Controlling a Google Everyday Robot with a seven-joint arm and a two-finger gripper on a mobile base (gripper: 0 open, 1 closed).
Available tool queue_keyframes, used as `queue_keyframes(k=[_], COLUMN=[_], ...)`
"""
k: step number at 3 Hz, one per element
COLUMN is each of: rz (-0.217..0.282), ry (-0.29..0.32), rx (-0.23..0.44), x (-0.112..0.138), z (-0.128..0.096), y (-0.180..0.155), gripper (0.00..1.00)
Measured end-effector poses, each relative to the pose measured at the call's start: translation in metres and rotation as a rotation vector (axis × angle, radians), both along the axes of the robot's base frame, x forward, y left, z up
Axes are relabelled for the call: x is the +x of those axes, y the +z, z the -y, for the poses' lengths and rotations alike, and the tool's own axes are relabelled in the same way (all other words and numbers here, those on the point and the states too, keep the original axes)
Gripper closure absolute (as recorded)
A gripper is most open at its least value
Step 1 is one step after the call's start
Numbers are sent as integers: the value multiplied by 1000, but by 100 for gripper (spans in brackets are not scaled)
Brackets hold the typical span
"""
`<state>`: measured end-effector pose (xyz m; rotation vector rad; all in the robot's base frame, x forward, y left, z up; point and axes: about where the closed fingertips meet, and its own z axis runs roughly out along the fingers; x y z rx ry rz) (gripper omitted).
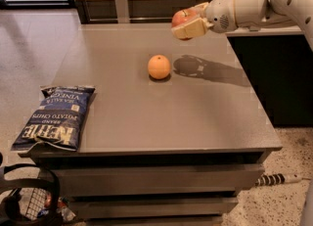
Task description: Move apple near blue chip bag
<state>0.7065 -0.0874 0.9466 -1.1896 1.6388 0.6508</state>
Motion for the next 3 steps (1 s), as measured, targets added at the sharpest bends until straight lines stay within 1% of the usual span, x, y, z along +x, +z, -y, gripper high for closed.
queue_keyframes(k=[1, 2, 3], rz=[14, -11, -43], ry=[35, 75, 101], rx=[19, 47, 64], x=[-35, -92, -124], z=[-7, -37, -60], y=[15, 9, -7], gripper=[100, 100, 100])
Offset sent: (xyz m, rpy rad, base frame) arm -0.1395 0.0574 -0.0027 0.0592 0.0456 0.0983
